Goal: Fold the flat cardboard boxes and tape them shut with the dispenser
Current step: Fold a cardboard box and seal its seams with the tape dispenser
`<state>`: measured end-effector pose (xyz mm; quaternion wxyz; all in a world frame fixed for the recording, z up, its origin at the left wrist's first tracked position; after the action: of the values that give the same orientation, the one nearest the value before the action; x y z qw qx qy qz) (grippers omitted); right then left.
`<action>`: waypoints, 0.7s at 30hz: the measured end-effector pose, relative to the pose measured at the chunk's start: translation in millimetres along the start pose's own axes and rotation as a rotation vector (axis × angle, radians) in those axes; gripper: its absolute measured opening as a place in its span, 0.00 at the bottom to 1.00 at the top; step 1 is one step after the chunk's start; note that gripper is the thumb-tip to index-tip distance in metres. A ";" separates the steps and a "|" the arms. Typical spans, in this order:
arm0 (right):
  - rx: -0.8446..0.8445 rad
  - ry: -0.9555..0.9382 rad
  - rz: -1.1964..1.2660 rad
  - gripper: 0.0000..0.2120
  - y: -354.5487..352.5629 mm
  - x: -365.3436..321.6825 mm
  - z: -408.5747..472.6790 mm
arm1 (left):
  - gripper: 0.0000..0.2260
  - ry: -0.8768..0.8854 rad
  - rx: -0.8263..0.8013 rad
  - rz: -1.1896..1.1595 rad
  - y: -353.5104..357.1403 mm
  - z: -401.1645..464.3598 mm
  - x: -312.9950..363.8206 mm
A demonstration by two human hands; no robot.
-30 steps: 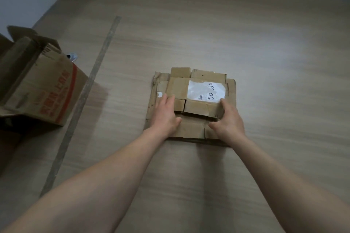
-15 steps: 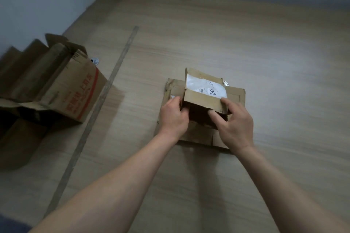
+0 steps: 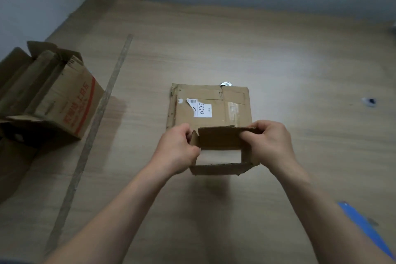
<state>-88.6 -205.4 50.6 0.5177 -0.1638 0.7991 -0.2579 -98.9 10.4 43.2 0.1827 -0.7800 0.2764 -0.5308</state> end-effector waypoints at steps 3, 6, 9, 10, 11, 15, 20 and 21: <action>-0.058 0.135 0.068 0.08 24.4 32.1 -26.3 | 0.10 -0.079 -0.093 0.124 27.0 -10.4 -26.3; -0.024 0.196 0.240 0.24 32.9 52.5 -45.8 | 0.08 -0.114 -0.122 0.140 45.2 -13.7 -42.5; 0.037 0.223 0.353 0.17 28.9 61.3 -59.4 | 0.07 -0.098 -0.085 0.115 48.4 -16.6 -45.0; 0.031 0.225 0.339 0.14 28.7 63.7 -62.5 | 0.08 -0.095 -0.072 0.097 48.9 -17.6 -45.2; 0.014 0.220 0.300 0.15 30.1 65.9 -64.8 | 0.10 -0.093 -0.063 0.084 49.2 -18.6 -45.2; -0.088 0.192 -0.036 0.17 39.1 67.6 -68.5 | 0.17 -0.079 -0.051 0.078 53.1 -22.3 -38.4; -0.135 0.122 -0.242 0.09 37.0 59.8 -63.6 | 0.21 -0.003 -0.051 0.224 61.0 -30.4 -27.7; -0.148 0.107 -0.206 0.07 34.9 61.1 -61.8 | 0.21 0.029 -0.070 0.244 61.7 -32.2 -28.2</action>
<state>-169.9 -194.4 5.3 0.4318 -0.2687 0.8213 -0.2583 -151.5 -19.9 -1.1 0.2147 -0.7387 0.3903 -0.5059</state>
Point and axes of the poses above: each hand's wrist, its own z-axis towards the middle knuckle, its own y-axis out of the palm, x = y × z, the point moved 1 cm from there along z, towards the middle knuckle, and after that the axes turned 4 degrees about -x, right-handed, at the moved point
